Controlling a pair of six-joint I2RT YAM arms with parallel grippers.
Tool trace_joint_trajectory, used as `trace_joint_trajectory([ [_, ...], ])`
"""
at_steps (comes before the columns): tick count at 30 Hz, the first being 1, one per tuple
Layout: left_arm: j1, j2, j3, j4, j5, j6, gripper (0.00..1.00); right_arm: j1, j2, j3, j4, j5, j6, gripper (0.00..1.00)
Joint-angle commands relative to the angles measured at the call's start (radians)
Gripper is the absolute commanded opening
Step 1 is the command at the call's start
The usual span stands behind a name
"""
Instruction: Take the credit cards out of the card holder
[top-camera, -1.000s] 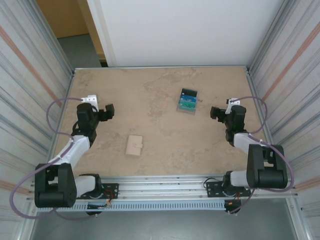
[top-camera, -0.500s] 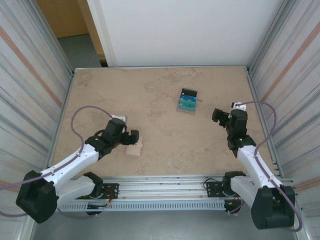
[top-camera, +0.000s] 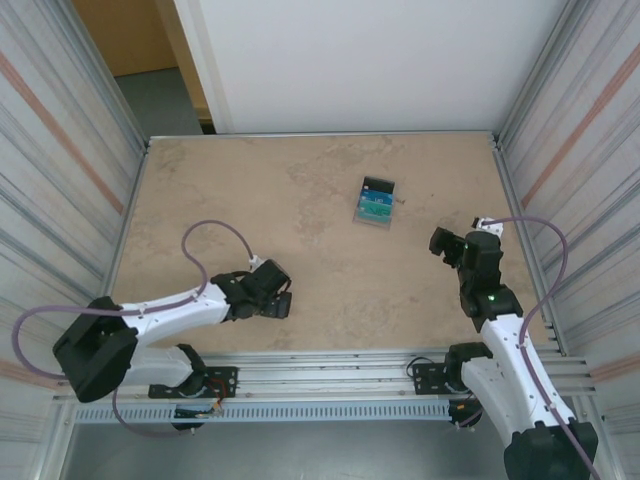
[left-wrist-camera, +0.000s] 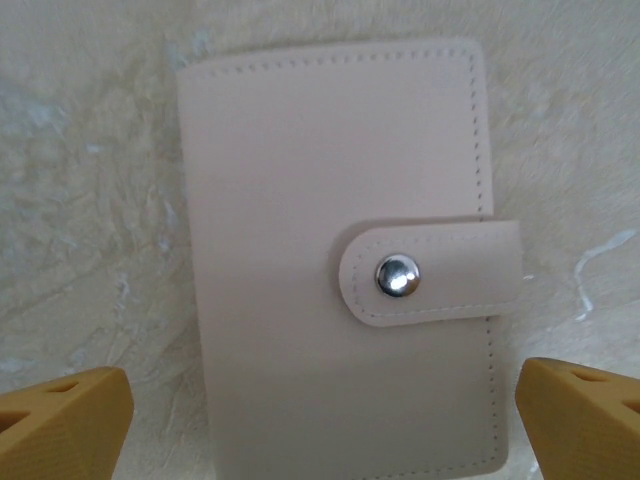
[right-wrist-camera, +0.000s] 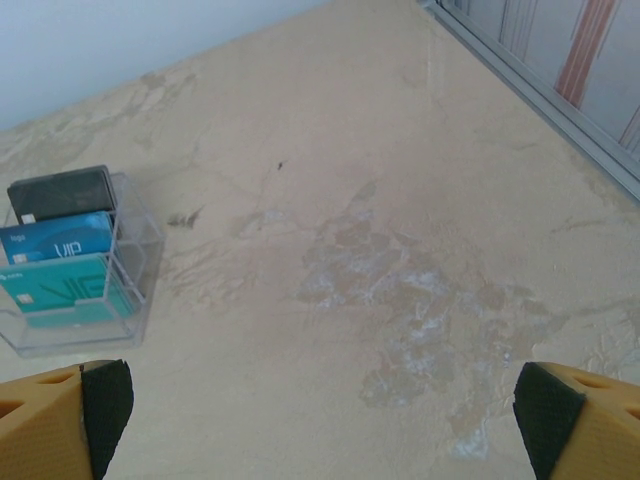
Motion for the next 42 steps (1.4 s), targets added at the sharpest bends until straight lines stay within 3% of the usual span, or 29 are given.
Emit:
trace_joint_trajectory([
  [1,-0.025,0.043,0.043,0.012,-0.029,-0.026,0.99,0.009,-0.013,0.011,-0.027,0.028,0.025,0.99],
  [16,-0.037,0.19,0.083,0.033,-0.093,-0.043,0.99,0.062,0.087,0.029,0.02,0.031,0.039,0.99],
  [23,-0.037,0.188,0.075,0.038,-0.094,-0.045,0.8,0.119,0.16,0.073,0.015,0.059,0.07,0.99],
  [27,-0.036,0.152,0.061,0.056,-0.089,-0.027,0.77,0.153,0.195,0.105,-0.016,0.046,0.13,0.99],
  [34,-0.042,0.007,0.005,0.167,-0.09,0.045,0.76,0.208,0.281,0.159,-0.085,-0.203,0.3,0.99],
  [42,-0.042,-0.124,-0.065,0.385,-0.071,0.171,0.75,0.372,0.422,0.157,0.17,-0.497,0.456,1.0],
])
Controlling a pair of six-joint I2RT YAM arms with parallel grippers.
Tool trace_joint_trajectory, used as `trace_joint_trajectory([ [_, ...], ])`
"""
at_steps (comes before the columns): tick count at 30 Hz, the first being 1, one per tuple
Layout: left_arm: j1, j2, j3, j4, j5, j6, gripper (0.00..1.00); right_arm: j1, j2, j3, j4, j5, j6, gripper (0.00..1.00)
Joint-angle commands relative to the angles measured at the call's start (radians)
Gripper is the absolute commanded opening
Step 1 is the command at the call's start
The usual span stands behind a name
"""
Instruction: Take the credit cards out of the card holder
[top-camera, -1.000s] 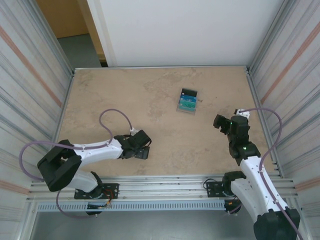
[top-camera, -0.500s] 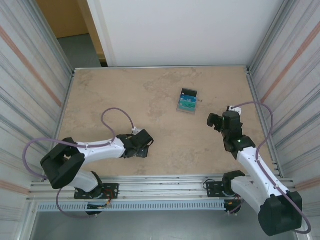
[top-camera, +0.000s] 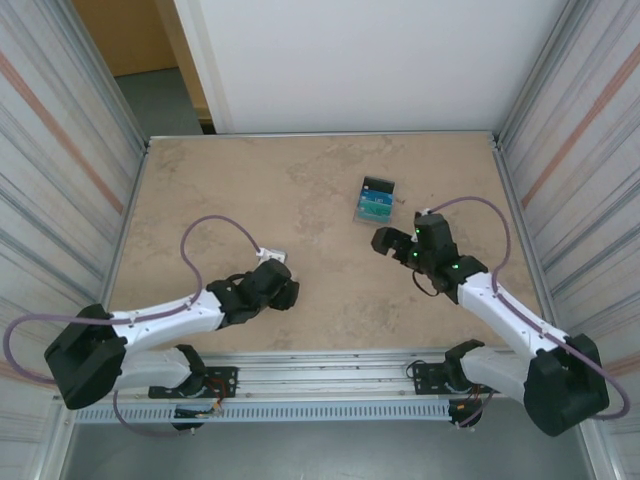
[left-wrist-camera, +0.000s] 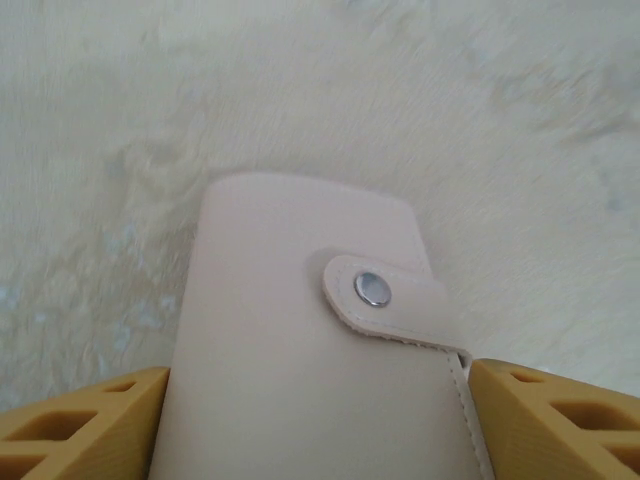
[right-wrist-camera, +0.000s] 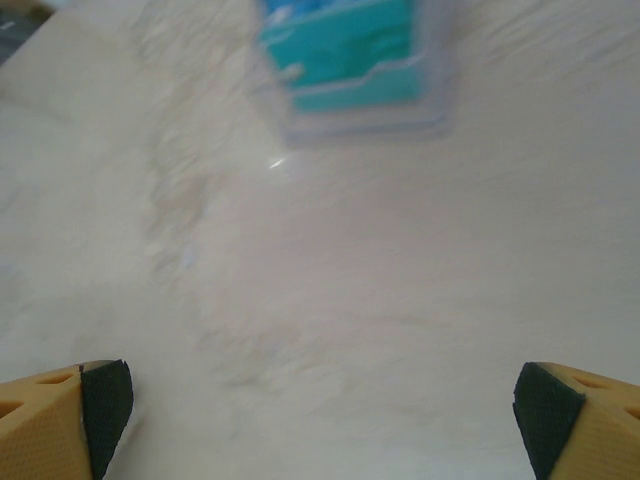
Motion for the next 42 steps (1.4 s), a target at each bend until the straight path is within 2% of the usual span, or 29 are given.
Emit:
trace_joint_trajectory([
  [1,0.0,-0.042,-0.024,0.143,-0.004,0.083,0.75,0.071,0.056,0.037,0.138,-0.171,0.097,1.0],
  [3,-0.001,-0.046,-0.029,0.177,0.004,0.099,0.75,0.121,0.099,0.07,0.156,-0.182,0.091,1.0],
  [5,-0.001,-0.029,-0.007,0.126,-0.039,0.074,0.74,0.152,0.15,0.127,0.089,-0.155,0.079,1.0],
  [10,0.0,0.022,0.012,0.039,-0.027,0.041,0.73,0.172,0.186,0.15,0.056,-0.104,0.072,1.0],
  [16,0.0,0.01,-0.018,-0.014,0.049,0.002,0.99,0.196,0.202,0.184,-0.014,-0.043,0.031,1.0],
  [20,0.0,0.037,-0.005,-0.064,0.058,0.006,0.99,0.204,0.205,0.19,-0.019,-0.029,0.025,1.0],
  [26,0.019,0.188,0.089,-0.194,0.04,0.045,0.99,0.206,0.198,0.195,-0.026,-0.012,0.025,0.99],
  [31,0.051,0.25,0.119,-0.193,0.1,0.121,0.99,0.208,0.184,0.196,-0.045,0.007,0.018,0.99],
  [36,0.068,0.302,0.14,-0.197,0.108,0.125,0.99,0.208,0.173,0.192,-0.048,0.023,0.021,0.99],
  [38,0.071,0.325,0.152,-0.203,0.112,0.127,0.91,0.209,0.175,0.192,-0.05,0.029,0.022,0.99],
  [40,0.071,0.341,0.164,-0.208,0.118,0.132,0.77,0.208,0.184,0.196,-0.056,0.033,0.021,0.99],
  [42,0.071,0.335,0.169,-0.209,0.126,0.134,0.71,0.209,0.198,0.205,-0.062,0.026,0.023,0.99],
])
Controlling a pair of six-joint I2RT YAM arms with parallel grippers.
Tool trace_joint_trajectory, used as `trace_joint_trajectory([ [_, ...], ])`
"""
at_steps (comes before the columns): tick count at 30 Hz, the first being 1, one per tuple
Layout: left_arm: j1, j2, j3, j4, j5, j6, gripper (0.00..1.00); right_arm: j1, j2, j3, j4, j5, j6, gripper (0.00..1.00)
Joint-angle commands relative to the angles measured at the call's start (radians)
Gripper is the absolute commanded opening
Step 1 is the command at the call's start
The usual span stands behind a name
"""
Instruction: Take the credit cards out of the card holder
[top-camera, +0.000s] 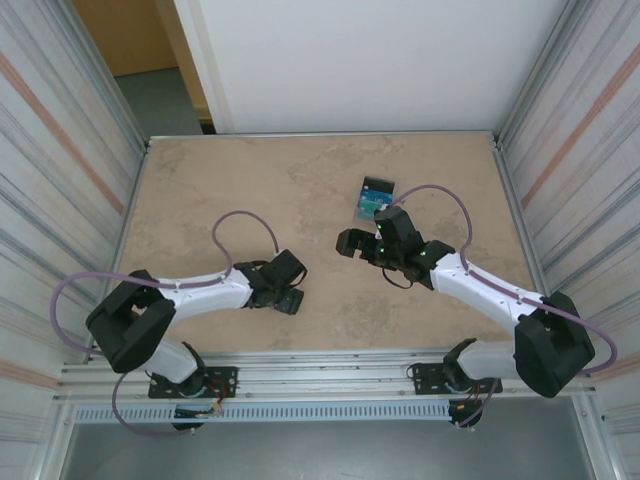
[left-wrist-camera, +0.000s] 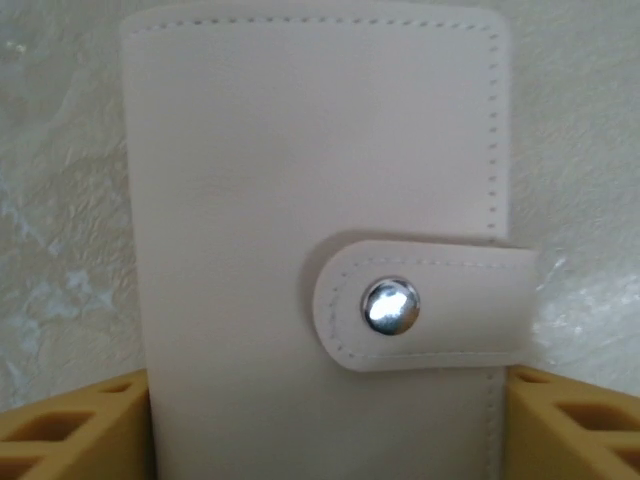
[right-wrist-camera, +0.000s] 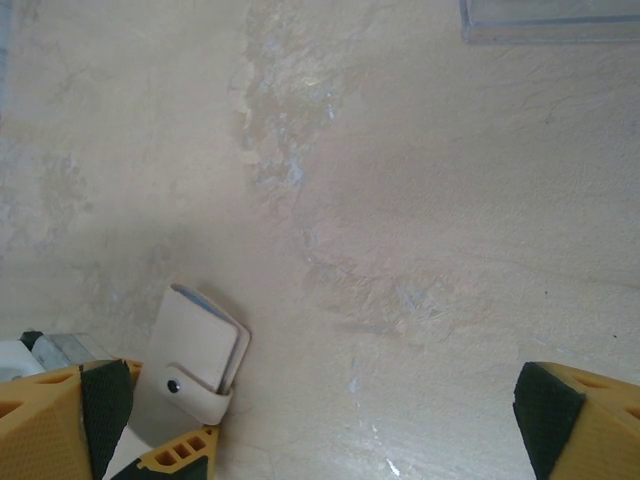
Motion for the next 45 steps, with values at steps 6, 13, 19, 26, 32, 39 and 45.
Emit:
trace_joint_trajectory([
  [6,0.009,-0.072,-0.027,0.015,0.0,0.014,0.64,0.007,0.074,0.023,0.071,-0.115,0.041,1.0],
  [13,0.004,-0.237,-0.095,0.127,0.021,-0.011,0.59,0.013,0.174,-0.025,0.341,-0.315,0.184,0.96],
  [19,0.002,-0.333,-0.133,0.212,0.009,-0.016,0.58,0.057,0.254,0.012,0.419,-0.359,0.224,0.94],
  [26,0.001,-0.347,-0.124,0.245,0.014,-0.015,0.57,0.092,0.322,0.036,0.548,-0.413,0.276,0.88],
  [32,0.001,-0.353,-0.117,0.263,0.032,-0.016,0.58,0.102,0.352,0.054,0.568,-0.423,0.276,0.79],
  [39,-0.003,-0.374,-0.116,0.287,0.048,-0.017,0.58,0.106,0.392,0.065,0.622,-0.447,0.297,0.62],
  [45,-0.003,-0.376,-0.11,0.31,0.068,-0.012,0.63,0.106,0.411,0.073,0.654,-0.462,0.305,0.37],
])
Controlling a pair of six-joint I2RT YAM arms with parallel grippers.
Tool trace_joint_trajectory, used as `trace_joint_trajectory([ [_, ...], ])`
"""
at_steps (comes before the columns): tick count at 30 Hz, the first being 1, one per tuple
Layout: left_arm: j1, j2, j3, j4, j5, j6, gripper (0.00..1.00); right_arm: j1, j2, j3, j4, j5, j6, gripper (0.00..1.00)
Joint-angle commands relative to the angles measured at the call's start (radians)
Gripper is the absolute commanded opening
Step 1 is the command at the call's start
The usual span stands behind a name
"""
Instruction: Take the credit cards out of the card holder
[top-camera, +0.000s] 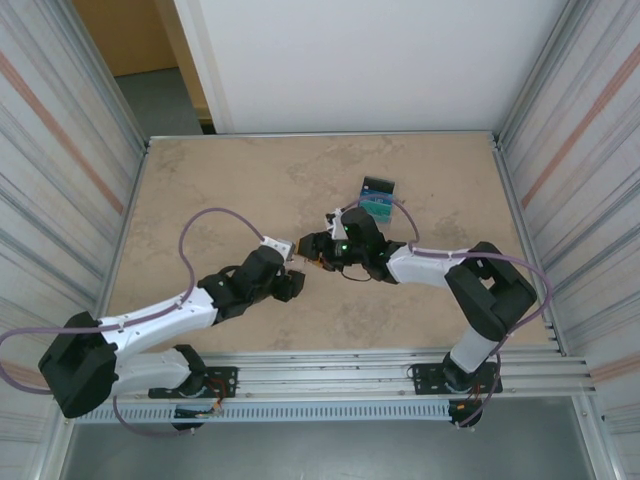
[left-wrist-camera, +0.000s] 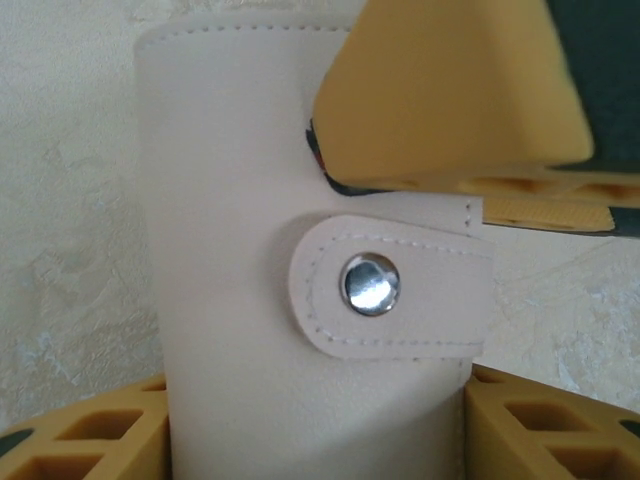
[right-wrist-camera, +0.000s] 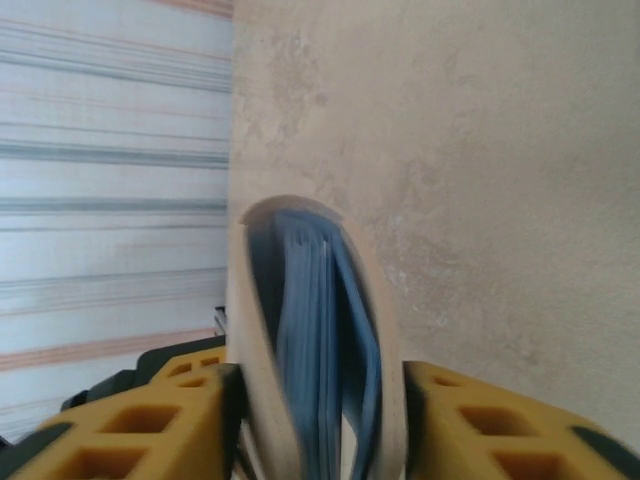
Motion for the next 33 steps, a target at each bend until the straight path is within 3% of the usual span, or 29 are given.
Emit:
trace_joint_trajectory([
  [1,-0.004,-0.029,0.015,0.063,0.029,-0.002,0.68,0.005,0.012,0.026,0.032,-0.021,0.007,0.32],
  [6,-0.005,-0.072,0.003,0.077,0.054,-0.001,0.98,-0.019,-0.021,0.004,0.024,-0.025,-0.02,0.11],
  [7,-0.005,-0.092,-0.002,0.078,0.056,-0.002,0.99,-0.028,-0.035,0.001,0.015,-0.024,-0.035,0.08],
  [13,0.037,-0.247,-0.014,0.07,0.099,-0.035,0.99,-0.094,-0.151,-0.011,-0.122,-0.049,-0.18,0.04],
  [20,0.222,-0.35,-0.049,0.154,0.386,-0.144,0.97,-0.19,-0.28,-0.01,-0.209,-0.2,-0.277,0.04],
  [26,0.28,-0.328,-0.051,0.265,0.604,-0.16,0.9,-0.233,-0.325,0.027,-0.241,-0.378,-0.322,0.04],
  [33,0.28,-0.218,-0.044,0.404,0.777,-0.192,0.81,-0.238,-0.353,0.056,-0.229,-0.446,-0.315,0.05],
])
